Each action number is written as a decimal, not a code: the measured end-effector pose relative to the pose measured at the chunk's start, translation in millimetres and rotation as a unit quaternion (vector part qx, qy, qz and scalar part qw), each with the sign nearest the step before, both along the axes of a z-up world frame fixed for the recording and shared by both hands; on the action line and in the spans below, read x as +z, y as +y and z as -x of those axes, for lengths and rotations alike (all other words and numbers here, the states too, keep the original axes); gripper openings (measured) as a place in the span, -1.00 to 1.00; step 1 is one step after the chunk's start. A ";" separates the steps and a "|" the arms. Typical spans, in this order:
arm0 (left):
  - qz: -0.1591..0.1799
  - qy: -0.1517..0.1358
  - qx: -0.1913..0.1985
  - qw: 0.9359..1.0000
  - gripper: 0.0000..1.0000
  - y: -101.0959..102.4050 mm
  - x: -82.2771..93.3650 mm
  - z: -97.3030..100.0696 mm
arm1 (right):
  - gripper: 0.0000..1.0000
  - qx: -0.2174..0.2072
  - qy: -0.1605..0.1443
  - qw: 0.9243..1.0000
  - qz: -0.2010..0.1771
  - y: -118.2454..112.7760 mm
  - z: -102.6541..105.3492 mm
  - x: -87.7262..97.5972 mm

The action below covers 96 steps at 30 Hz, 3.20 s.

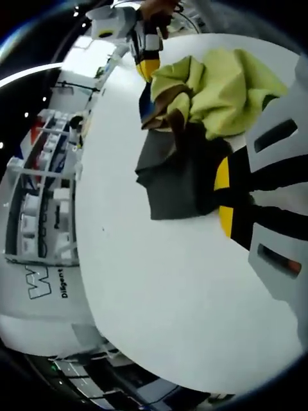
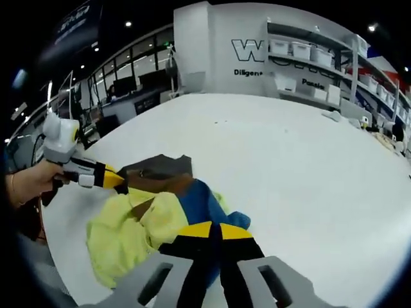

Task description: Fold the garment on the visible template until the final outline fits inside the template.

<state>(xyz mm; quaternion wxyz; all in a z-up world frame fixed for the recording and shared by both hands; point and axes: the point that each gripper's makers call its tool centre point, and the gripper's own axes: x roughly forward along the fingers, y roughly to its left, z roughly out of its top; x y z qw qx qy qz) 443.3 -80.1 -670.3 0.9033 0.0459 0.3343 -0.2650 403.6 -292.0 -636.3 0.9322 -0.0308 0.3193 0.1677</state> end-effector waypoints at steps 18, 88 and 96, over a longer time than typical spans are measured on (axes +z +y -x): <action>-0.026 -0.034 0.005 0.999 -0.91 33.2 47.9 12.7 | -1.00 0.034 -0.034 0.997 0.055 -11.2 -8.4 44.3; -0.165 0.056 0.116 0.978 -0.90 190.3 13.6 17.2 | -1.00 -0.006 0.089 0.994 0.056 -9.6 -91.2 -3.0; -0.160 0.049 0.115 0.979 -0.89 191.9 8.0 12.8 | -1.00 -0.012 0.103 0.994 0.043 -9.8 -117.8 -17.8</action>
